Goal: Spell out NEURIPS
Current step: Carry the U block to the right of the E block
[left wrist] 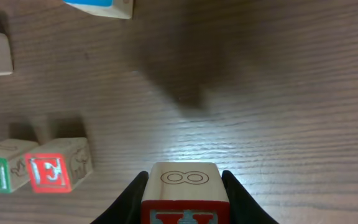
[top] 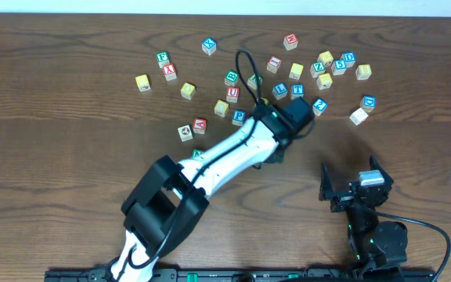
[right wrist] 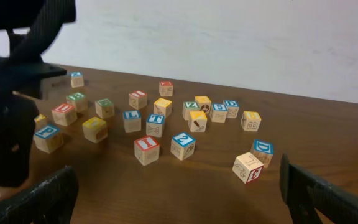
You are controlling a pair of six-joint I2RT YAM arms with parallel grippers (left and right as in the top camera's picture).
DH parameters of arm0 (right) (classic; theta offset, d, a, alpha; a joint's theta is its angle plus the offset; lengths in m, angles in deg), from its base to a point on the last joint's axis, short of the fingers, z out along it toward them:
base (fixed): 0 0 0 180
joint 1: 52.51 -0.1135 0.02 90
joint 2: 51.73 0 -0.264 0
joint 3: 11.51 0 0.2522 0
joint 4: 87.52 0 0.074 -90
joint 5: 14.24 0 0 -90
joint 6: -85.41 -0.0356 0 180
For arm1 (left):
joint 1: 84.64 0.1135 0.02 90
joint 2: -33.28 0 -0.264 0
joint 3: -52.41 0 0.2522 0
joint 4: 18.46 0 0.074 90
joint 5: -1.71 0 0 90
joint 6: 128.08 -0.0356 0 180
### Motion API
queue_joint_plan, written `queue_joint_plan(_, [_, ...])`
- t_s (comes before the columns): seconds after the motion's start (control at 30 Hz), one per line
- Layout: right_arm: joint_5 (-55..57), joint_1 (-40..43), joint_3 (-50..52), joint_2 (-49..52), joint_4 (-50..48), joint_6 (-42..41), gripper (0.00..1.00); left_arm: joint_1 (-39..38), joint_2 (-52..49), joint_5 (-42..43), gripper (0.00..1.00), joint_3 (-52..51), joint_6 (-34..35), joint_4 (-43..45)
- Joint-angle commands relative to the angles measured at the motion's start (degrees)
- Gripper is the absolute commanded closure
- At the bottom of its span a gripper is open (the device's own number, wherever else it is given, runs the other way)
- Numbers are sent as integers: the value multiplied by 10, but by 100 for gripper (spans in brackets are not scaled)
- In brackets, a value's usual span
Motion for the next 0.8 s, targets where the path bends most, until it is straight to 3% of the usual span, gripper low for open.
queue_joint_plan(0.0, [5, 4, 0, -2, 2, -7, 1, -19, -4, -74, 93, -24, 53, 7])
queue_joint_plan(0.23, [5, 4, 0, -2, 2, -7, 1, -21, -4, -71, 93, -94, 63, 65])
queue_joint_plan(0.43, [5, 4, 0, -2, 2, -7, 1, -21, -4, -59, 93, -110, 31, 95])
queue_joint_plan(0.77, [5, 4, 0, -2, 2, -7, 1, 17, 2, 12, 93, -150, 9, 142])
